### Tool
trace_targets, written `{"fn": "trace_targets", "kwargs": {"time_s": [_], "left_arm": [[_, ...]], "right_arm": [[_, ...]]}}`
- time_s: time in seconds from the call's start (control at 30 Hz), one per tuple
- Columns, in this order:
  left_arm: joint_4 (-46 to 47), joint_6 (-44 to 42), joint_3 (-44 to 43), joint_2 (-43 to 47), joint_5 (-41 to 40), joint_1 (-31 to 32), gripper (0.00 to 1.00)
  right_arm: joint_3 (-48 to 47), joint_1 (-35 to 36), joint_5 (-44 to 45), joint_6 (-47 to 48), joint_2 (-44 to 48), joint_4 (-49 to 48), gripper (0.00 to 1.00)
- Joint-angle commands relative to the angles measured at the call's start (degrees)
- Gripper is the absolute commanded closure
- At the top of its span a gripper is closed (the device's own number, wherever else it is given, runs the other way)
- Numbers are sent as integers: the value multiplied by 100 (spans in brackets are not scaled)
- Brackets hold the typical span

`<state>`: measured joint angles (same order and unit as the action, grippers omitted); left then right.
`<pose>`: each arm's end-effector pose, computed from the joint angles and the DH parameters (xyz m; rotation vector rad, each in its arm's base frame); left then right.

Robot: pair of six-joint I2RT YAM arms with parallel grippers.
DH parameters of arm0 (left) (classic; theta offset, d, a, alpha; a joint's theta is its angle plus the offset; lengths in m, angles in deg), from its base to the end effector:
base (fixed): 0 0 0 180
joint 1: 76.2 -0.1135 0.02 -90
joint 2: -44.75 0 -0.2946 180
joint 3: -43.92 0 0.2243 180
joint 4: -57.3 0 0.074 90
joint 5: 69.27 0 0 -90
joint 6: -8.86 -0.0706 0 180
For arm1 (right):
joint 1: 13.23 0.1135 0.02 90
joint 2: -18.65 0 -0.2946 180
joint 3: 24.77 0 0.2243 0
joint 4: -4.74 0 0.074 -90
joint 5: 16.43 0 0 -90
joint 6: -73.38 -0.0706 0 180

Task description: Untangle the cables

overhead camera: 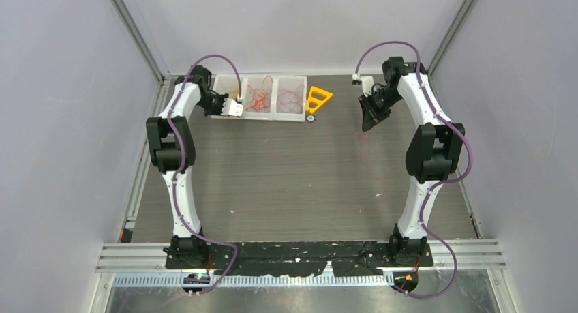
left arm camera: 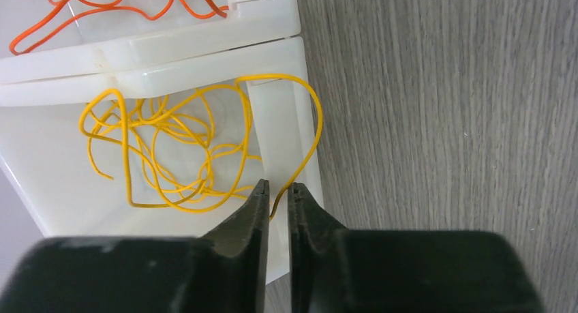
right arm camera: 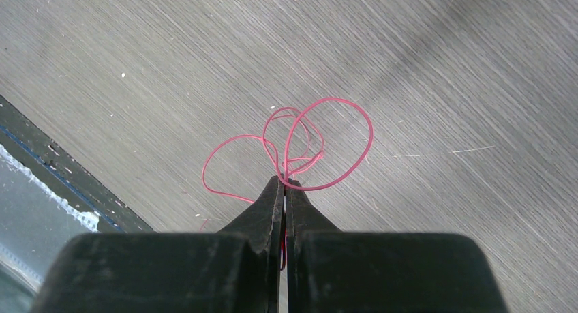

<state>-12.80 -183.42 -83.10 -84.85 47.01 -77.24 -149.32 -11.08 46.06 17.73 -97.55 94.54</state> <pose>0.4732 -0.0227 0.1993 2.0668 1.5770 -0.0659 0.3908 0.0473 0.2753 -0.9275 2.6486 0.6017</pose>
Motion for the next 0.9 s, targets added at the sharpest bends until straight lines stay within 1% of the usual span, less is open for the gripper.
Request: {"fn": "trace_targets", "kwargs": {"time_s": [0.0, 0.13, 0.23, 0.33, 0.37, 0.43, 0.5, 0.63, 0.73, 0.77, 0.8, 0.83, 0.87], "left_arm": [[-178, 62, -226, 119, 336, -11, 92], [-235, 136, -250, 236, 530, -15, 99], [-157, 428, -522, 149, 498, -20, 100], [55, 857, -940, -114, 171, -12, 100], [153, 982, -1051, -255, -49, 8, 100], [219, 1021, -1206, -448, -430, 47, 100], [356, 980, -1177, -570, -745, 46, 100], [713, 1019, -955, -659, -957, 289, 100], [759, 1183, -1089, -726, -864, 325, 99], [747, 1198, -1081, -719, -821, 342, 94], [752, 1218, -1040, -693, -787, 356, 86], [769, 1272, -964, -621, -697, 359, 79], [759, 1320, -876, -474, -587, 361, 69]], "right_arm": [[-185, 26, 4, 8, 18, 77, 95], [-197, 35, 0, 2, 1, 78, 95], [-182, 33, 7, 6, 15, 73, 95], [-157, 29, -1, 11, 26, 72, 94], [-150, 30, -1, 11, 27, 74, 95], [-146, 33, -1, 12, 27, 77, 94], [-145, 34, 0, 11, 30, 77, 94], [-146, 33, 12, 10, 44, 78, 95], [-153, 33, -27, 16, 61, 78, 94], [-162, 36, -64, 12, 62, 78, 95], [-180, 39, -89, 11, 60, 80, 94], [-193, 39, -161, 19, 62, 83, 95], [-231, 46, -199, 28, 71, 97, 95]]}}
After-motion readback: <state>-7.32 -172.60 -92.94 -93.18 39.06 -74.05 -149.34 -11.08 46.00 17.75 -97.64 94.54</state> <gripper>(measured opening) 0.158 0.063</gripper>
